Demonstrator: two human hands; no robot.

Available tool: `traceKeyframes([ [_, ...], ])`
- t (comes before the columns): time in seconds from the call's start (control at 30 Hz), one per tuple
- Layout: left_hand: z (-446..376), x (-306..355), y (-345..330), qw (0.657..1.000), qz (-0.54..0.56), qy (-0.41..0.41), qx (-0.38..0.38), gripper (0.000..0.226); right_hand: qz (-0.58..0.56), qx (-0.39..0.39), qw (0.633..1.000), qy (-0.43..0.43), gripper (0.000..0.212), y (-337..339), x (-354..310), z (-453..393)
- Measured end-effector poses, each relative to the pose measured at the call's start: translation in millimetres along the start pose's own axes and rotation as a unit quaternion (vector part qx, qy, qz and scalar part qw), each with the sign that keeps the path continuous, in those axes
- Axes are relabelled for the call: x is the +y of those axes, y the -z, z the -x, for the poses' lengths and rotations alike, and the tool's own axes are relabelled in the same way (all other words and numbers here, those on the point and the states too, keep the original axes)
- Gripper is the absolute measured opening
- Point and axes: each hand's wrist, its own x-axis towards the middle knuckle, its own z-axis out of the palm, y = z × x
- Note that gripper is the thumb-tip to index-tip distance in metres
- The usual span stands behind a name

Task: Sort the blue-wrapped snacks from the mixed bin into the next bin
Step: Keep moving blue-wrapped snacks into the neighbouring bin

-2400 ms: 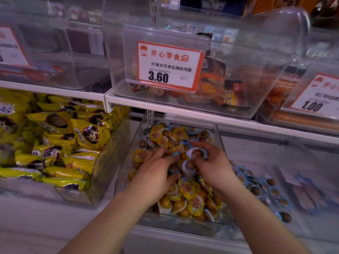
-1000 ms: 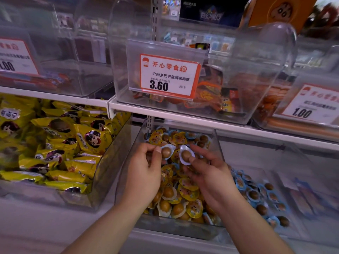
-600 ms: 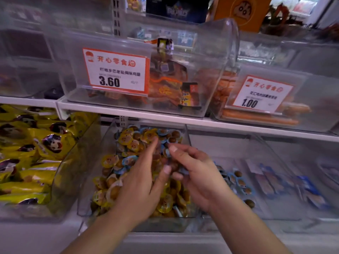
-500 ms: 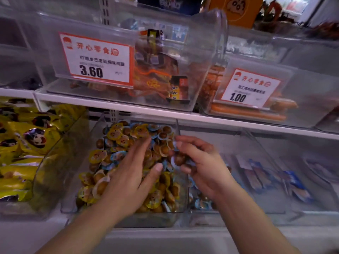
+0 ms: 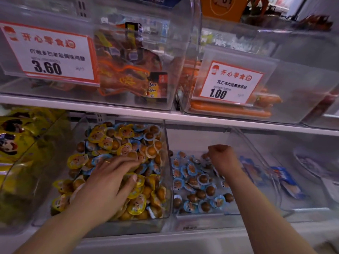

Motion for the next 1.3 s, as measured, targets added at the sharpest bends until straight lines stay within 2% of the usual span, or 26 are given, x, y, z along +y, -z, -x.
traceKeyframes([
  [0.07, 3, -4, 5, 1.0, -0.017, 0.009, 0.02, 0.05, -0.005, 0.036, 0.998, 0.044, 0.022, -1, -12, 11],
  [0.17, 10, -17, 14, 0.996, -0.028, 0.05, 0.062, 0.036, -0.081, 0.034, 0.989, 0.114, 0.024, -10, -46, 40],
  [0.23, 18, -27, 24, 0.993, 0.003, 0.064, 0.097, 0.034, -0.108, 0.022, 0.976, 0.19, 0.027, -23, -74, 69],
  [0.3, 27, -34, 37, 0.987, 0.028, 0.044, 0.155, 0.033, -0.088, 0.006, 0.955, 0.285, 0.025, -38, -99, 99],
  [0.33, 31, -38, 46, 0.982, 0.021, 0.032, 0.183, 0.034, -0.062, -0.019, 0.94, 0.336, 0.027, -48, -109, 113],
  [0.4, 41, -45, 60, 0.976, -0.016, 0.007, 0.218, 0.037, 0.007, -0.117, 0.903, 0.414, 0.033, -70, -124, 139],
  [0.47, 52, -55, 68, 0.976, -0.031, 0.008, 0.216, 0.04, 0.083, -0.223, 0.857, 0.457, 0.039, -95, -129, 159],
  [0.53, 62, -63, 71, 0.981, -0.02, 0.038, 0.192, 0.036, 0.147, -0.282, 0.828, 0.462, 0.045, -120, -127, 167],
  [0.63, 72, -68, 69, 0.988, -0.022, 0.054, 0.14, 0.031, 0.21, -0.307, 0.81, 0.455, 0.049, -141, -125, 160],
  [0.73, 75, -68, 69, 0.99, -0.01, 0.056, 0.13, 0.028, 0.186, -0.299, 0.824, 0.444, 0.04, -139, -128, 142],
  [0.87, 74, -66, 69, 0.991, 0.004, 0.053, 0.126, 0.029, 0.223, -0.239, 0.847, 0.418, 0.032, -118, -123, 123],
  [1.03, 75, -66, 63, 0.989, -0.02, 0.043, 0.14, 0.029, 0.222, -0.21, 0.868, 0.392, 0.004, -108, -121, 115],
  [1.13, 73, -61, 61, 0.983, -0.066, 0.024, 0.167, 0.027, 0.247, -0.199, 0.865, 0.388, 0.01, -110, -125, 113],
  [1.2, 68, -54, 56, 0.98, -0.088, -0.02, 0.176, 0.024, 0.251, -0.194, 0.873, 0.372, 0.014, -106, -129, 111],
  [1.3, 58, -40, 40, 0.987, -0.085, -0.078, 0.109, 0.031, 0.253, -0.178, 0.881, 0.357, 0.011, -100, -130, 111],
])
